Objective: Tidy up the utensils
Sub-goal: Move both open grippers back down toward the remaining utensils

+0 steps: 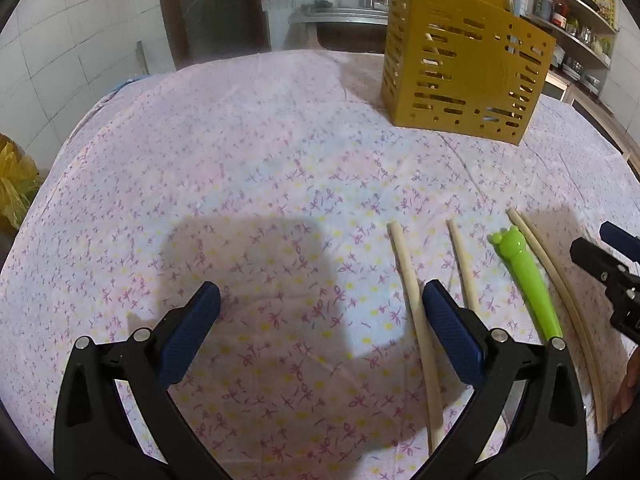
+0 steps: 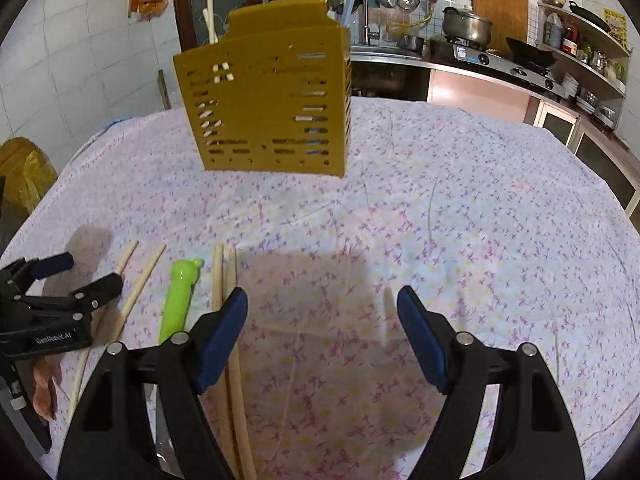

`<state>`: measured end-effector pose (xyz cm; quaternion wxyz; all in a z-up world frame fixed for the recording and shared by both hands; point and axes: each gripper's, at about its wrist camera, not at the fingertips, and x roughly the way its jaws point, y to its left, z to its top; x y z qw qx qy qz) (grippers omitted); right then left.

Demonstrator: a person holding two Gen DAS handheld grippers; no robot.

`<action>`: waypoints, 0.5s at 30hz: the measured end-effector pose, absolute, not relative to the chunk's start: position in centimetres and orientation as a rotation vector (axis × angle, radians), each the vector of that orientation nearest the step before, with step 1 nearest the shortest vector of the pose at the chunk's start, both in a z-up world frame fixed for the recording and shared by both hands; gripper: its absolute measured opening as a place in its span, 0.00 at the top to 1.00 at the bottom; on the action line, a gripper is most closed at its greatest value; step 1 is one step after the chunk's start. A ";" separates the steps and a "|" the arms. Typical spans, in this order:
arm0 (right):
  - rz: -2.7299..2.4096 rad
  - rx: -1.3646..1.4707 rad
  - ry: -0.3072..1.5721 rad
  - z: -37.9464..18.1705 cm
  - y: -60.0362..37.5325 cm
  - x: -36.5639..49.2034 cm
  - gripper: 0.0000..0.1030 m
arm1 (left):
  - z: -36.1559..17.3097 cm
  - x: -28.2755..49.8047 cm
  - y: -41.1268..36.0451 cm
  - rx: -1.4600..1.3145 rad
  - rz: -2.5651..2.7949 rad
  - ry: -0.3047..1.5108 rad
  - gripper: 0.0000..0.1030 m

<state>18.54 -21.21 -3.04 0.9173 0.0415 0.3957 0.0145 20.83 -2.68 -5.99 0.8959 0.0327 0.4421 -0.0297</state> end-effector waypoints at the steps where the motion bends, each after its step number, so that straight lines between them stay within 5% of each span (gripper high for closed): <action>1: 0.030 0.081 0.815 -3.0 -21.1 18.6 0.26 | -6.0 20.9 -2.7 0.069 -0.061 0.918 0.05; 15: 0.052 0.016 0.855 -3.5 -19.3 19.1 0.27 | -6.0 21.2 -2.4 0.055 -0.044 0.927 0.05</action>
